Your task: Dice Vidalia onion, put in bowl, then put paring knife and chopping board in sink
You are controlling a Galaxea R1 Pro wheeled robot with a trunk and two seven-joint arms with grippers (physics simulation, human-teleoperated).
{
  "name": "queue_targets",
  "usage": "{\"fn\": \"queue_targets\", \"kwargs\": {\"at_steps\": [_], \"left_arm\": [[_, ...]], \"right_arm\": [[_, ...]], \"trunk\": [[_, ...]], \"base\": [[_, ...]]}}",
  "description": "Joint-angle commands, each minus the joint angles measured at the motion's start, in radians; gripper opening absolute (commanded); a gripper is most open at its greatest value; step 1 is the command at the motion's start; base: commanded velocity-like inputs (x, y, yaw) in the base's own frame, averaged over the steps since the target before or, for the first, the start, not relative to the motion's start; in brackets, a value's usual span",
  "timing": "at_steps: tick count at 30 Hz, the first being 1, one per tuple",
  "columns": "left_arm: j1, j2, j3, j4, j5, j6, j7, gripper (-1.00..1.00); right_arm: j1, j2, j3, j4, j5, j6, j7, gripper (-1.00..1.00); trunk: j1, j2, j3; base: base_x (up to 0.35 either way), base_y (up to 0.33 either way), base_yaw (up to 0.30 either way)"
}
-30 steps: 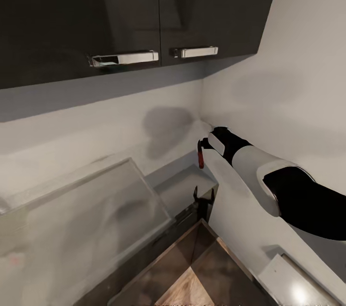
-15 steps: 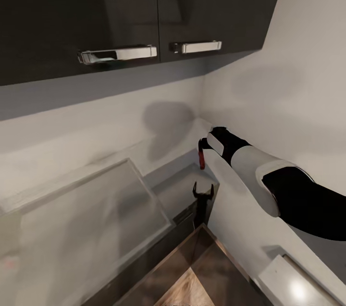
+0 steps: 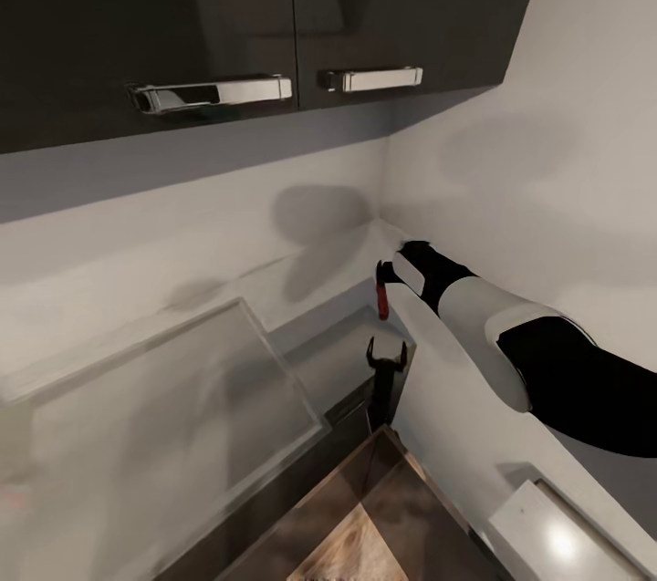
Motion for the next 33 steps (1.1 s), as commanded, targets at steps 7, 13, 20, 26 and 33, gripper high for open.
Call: {"fn": "queue_targets", "kwargs": {"at_steps": [7, 13, 20, 26, 33], "left_arm": [[0.001, 0.000, -0.001, -0.001, 0.002, -0.001, 0.002, 1.00], [0.001, 0.000, -0.001, -0.001, 0.002, -0.001, 0.002, 1.00], [0.001, 0.000, -0.001, -0.001, 0.002, -0.001, 0.002, 1.00], [0.001, 0.000, -0.001, -0.001, 0.002, -0.001, 0.002, 1.00], [0.001, 0.001, -0.001, -0.001, 0.002, -0.001, 0.002, 1.00]], "right_arm": [[-0.001, 0.019, 0.008, -0.001, -0.009, 0.003, -0.004, 1.00], [-0.001, 0.020, 0.008, -0.001, -0.009, 0.003, -0.004, 1.00], [-0.001, 0.020, 0.008, 0.000, -0.007, 0.003, -0.006, 1.00], [-0.001, 0.020, 0.008, 0.000, -0.007, 0.003, -0.007, 1.00], [-0.001, 0.020, 0.008, 0.013, -0.007, 0.003, -0.007, 1.00]], "trunk": [[0.001, -0.002, -0.003], [0.001, -0.002, -0.003], [0.001, -0.002, -0.003], [0.001, -0.002, -0.005], [0.001, -0.002, -0.015]], "base": [[0.003, -0.002, 0.001], [0.025, 0.000, 0.000], [0.135, 0.000, 0.000], [0.025, 0.000, 0.000], [0.001, 0.000, 0.000]]}}
